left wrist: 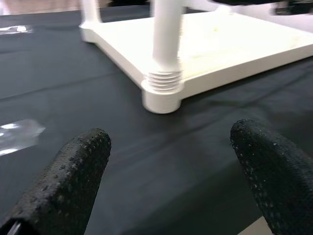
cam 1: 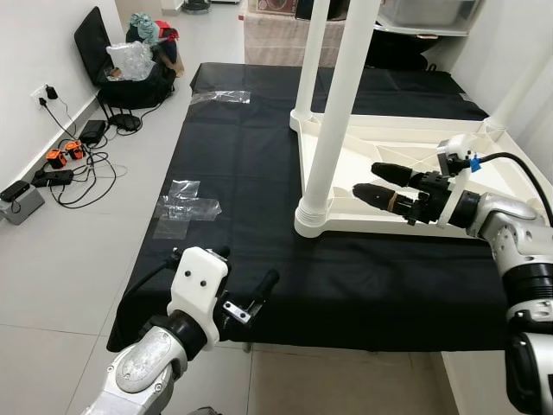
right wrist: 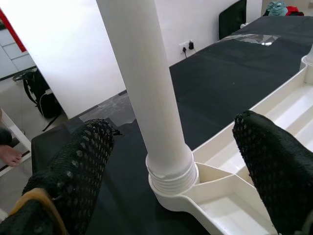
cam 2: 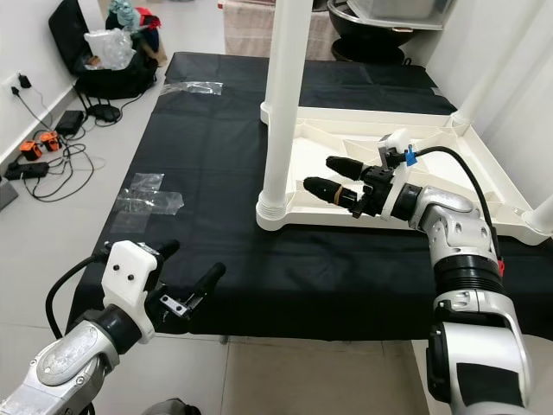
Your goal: Building children table
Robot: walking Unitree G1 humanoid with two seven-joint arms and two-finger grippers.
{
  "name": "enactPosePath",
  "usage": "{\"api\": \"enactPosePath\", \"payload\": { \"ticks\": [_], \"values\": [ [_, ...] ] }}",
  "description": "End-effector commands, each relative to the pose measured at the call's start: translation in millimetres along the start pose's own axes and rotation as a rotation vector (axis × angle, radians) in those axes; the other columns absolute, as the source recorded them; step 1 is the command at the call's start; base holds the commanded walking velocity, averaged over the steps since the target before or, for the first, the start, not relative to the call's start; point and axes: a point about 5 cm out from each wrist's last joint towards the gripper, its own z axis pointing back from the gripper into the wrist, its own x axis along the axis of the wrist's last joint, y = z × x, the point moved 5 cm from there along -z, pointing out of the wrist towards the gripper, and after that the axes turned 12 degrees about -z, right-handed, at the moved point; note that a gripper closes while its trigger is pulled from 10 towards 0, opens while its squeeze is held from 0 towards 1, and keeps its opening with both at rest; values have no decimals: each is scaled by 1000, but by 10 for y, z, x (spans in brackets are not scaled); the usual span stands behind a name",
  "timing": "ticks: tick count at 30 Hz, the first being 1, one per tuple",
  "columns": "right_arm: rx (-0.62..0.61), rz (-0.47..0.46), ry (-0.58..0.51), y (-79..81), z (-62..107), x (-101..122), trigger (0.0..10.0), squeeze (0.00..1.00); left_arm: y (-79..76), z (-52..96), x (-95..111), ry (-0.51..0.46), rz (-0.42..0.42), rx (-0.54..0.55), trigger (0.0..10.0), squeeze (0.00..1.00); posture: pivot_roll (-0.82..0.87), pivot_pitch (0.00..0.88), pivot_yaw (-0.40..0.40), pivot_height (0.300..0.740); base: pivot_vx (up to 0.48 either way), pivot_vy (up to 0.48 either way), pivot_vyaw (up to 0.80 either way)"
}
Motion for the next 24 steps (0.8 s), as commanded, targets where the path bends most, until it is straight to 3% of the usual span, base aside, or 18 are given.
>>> {"api": "enactPosePath", "payload": {
  "ticks": [1, 17, 24],
  "values": [
    [8, 17, 6, 7, -39, 7, 10000, 0, -45, 9, 13, 2, 4, -15, 10000, 0, 104, 113, -78, 740, 0, 0, 0],
    [13, 41, -46, 52, -274, 99, 10000, 0, -143, 4, 64, -16, 1, -44, 10000, 0, 101, 128, -76, 740, 0, 0, 0],
    [71, 43, -76, 146, -400, 151, 10000, 0, -153, 14, 66, -16, 8, -44, 10000, 0, 105, 130, -77, 740, 0, 0, 0]
  ]
}}
